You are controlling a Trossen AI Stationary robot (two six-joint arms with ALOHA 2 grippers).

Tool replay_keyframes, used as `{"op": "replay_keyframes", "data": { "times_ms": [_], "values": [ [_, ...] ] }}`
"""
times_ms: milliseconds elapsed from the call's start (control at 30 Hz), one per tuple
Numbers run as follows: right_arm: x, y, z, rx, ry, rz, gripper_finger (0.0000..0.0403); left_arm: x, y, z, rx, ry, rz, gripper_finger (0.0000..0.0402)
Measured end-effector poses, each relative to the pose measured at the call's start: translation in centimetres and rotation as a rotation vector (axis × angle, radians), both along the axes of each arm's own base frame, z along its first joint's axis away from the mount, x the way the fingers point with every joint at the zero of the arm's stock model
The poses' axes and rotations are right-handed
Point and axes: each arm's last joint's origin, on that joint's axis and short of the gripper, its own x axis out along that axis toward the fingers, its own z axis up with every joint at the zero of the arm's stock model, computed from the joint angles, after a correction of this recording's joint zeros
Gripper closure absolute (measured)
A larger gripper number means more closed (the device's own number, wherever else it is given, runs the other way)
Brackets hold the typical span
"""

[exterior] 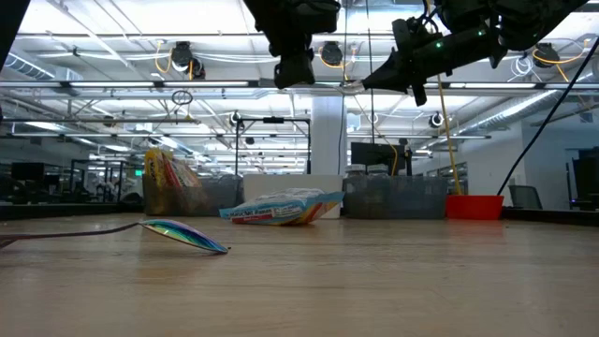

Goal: Pick & Place Food Item
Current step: Put the white and blue spoon into the white bin

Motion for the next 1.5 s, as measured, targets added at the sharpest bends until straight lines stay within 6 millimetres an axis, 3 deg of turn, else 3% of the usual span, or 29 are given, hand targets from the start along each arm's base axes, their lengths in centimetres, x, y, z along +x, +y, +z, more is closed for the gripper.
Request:
{"op": "replay_keyframes", "data": {
  "times_ms": [433,667,867,1300,1500],
  "values": [
    [0.04,0.01,0.31,0.007,-0.039,0.006,0.0403,0.00,0.02,-0.02,-0.031,-0.041,0.015,0.0224],
    [0.08,0.06,0.38,0.007,-0.047,0.028,0.0403,-0.06,0.45,-0.01,-0.025,-0.042,0.033,0.0194],
    [0.08,0.06,0.35,0.009,-0.044,0.026,0.0403,-0.05,0.42,0.00,-0.023,-0.040,0.031,0.0225],
    [0.07,0.05,0.32,0.010,-0.042,0.026,0.0403,-0.04,0.43,0.03,-0.013,-0.033,0.030,0.0369],
    [0.08,0.06,0.33,0.010,-0.043,0.027,0.0403,-0.03,0.43,0.04,-0.008,-0.027,0.026,0.0371]
  ]
}}
